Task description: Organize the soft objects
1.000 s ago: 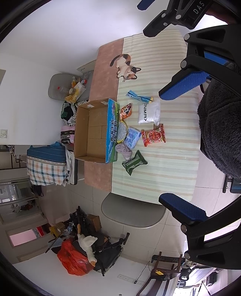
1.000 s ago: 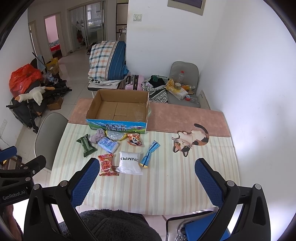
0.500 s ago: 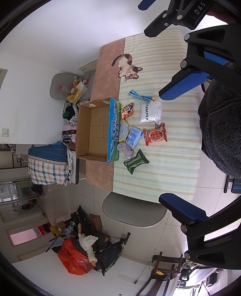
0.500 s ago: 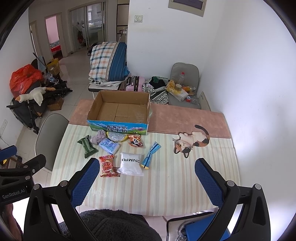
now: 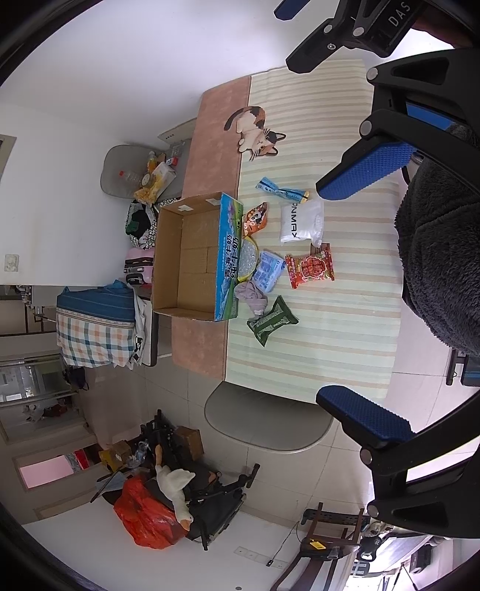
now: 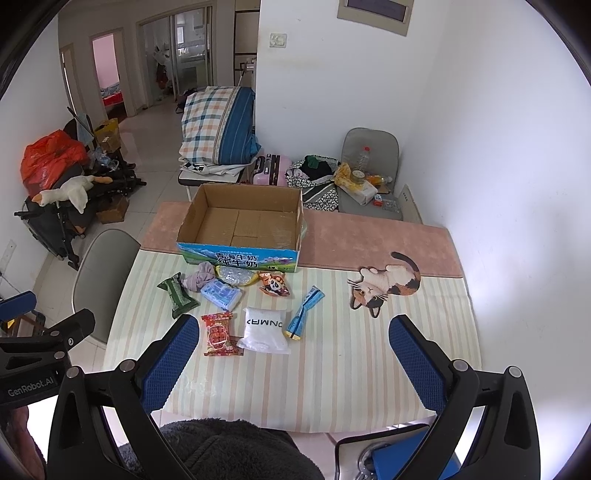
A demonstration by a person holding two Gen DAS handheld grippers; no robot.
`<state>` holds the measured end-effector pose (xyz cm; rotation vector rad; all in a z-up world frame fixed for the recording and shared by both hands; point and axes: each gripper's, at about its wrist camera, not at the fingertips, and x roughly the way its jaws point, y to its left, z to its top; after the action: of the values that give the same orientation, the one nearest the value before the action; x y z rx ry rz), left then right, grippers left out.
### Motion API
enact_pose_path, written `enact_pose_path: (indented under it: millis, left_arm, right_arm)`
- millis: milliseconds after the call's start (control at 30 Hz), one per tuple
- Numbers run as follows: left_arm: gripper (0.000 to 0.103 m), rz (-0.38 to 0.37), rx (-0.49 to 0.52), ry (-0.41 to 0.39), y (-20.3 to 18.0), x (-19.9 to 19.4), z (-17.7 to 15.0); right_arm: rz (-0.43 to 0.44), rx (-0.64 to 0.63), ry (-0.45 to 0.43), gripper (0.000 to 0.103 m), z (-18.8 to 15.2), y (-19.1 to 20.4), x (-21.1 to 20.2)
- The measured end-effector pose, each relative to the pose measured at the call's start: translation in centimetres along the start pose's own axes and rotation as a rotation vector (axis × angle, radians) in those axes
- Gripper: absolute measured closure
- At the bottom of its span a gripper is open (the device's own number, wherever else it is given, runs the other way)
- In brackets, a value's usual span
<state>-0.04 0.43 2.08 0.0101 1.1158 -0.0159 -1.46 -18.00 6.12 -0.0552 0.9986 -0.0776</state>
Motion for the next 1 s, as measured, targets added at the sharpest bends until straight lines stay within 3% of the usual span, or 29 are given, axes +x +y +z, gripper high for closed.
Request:
enact_pose_path:
  millis: [133,300,433,500,567,633,733,900,1000]
  left_arm:
    - [0.000,-0.006,-0.014,-0.020,0.4,0.4,0.4]
    - [0.000,0.060,-0.050,-0.039,2.1,5.5,2.3]
    - [0.000,0.051,-0.066,0.101,3.1,13.9,3.0]
    - [0.002,0.018,-0.073,0.212,3.5,19.3,2.7]
    - [0.013,0.011,-0.079,0.298,3.4,23.9,2.0]
    - [0.035,-0.007,-0.084,0.382,3.0,27.8,1.1]
    - [0.037,-0.035,-0.129,0.516,2.5,34.4,-0.5]
    - [0.037,-0.054,-0.226,0.610,2.5,40.0,-2.1]
    - [0.036,-0.107,-0.273,0.655,1.9,41.9,-2.8]
  right_arm:
    - [0.013,0.016,0.023,0.000,0.0,0.1,1.2]
    - [0.019,0.038,0.104,0.000,0.3,-0.2,8.0]
    - [0.037,0.052,0.239,0.000,-0.2,0.2,17.5]
    - [0.059,0.048,0.331,0.000,-1.1,0.9,23.7]
    - [0.069,0.024,0.420,0.000,-2.3,2.0,29.6]
    - [0.071,0.013,0.507,0.000,-3.8,3.2,35.2]
    - [0.059,-0.009,0.619,0.000,-5.8,4.6,42.7]
    - [0.092,0.010,0.725,0.000,-8.3,5.5,49.1]
    - [0.128,0.047,0.773,0.000,-9.7,5.5,51.2]
